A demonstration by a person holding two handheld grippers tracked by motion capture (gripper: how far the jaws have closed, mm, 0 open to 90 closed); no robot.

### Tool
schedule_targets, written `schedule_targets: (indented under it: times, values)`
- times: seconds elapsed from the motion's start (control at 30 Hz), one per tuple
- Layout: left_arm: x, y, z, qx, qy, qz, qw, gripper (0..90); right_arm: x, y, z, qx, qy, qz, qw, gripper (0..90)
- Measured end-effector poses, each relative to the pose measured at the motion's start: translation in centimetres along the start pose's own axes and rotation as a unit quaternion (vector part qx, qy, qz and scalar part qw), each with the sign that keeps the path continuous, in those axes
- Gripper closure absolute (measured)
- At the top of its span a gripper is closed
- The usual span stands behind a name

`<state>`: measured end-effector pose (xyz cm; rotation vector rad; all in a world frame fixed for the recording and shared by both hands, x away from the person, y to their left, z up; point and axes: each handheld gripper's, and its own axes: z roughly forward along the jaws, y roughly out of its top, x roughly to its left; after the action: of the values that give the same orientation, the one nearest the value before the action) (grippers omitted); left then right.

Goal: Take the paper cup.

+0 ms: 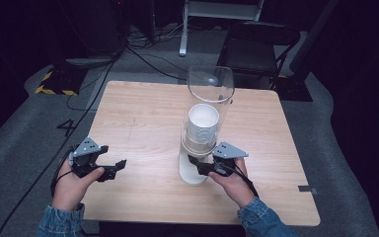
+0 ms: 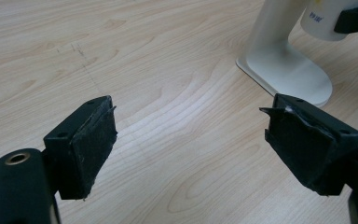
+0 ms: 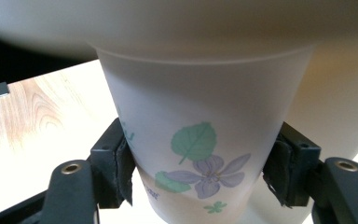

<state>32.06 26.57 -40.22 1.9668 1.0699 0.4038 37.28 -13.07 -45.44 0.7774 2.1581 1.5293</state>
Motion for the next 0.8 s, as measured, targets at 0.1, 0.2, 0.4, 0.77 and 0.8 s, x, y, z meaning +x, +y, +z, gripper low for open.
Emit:
schedule_targets:
  times: [0.1, 0.2, 0.4, 0.77, 0.8]
  values:
    - [0.1, 0.0, -0.1, -0.001, 0.001, 0.001, 1.0, 15.9, 0.0, 0.0, -0.1, 0.001, 0.001, 0.0, 1.0, 33.6]
    - [0.1, -0.1, 0.0, 0.0, 0.001, -0.001, 1.0, 15.9, 0.1, -0.2, -0.1, 0.01, 0.001, 0.002, 0.9999, 33.2]
    - [0.1, 0.1, 0.2, 0.0, -0.002, -0.001, 1.0, 15.9, 0.0, -0.9, 0.1, 0.031, 0.0, -0.002, 0.9995, 33.0]
    - [0.0, 0.5, 0.9, 0.002, -0.008, 0.006, 0.9999, 15.9, 0.1, -2.0, 0.2, 0.062, -0.004, -0.006, 0.9981, 33.0]
    - [0.0, 0.5, 0.9, 0.004, -0.01, 0.006, 0.9999, 15.9, 0.1, -2.2, 0.2, 0.068, -0.004, -0.005, 0.9977, 33.0]
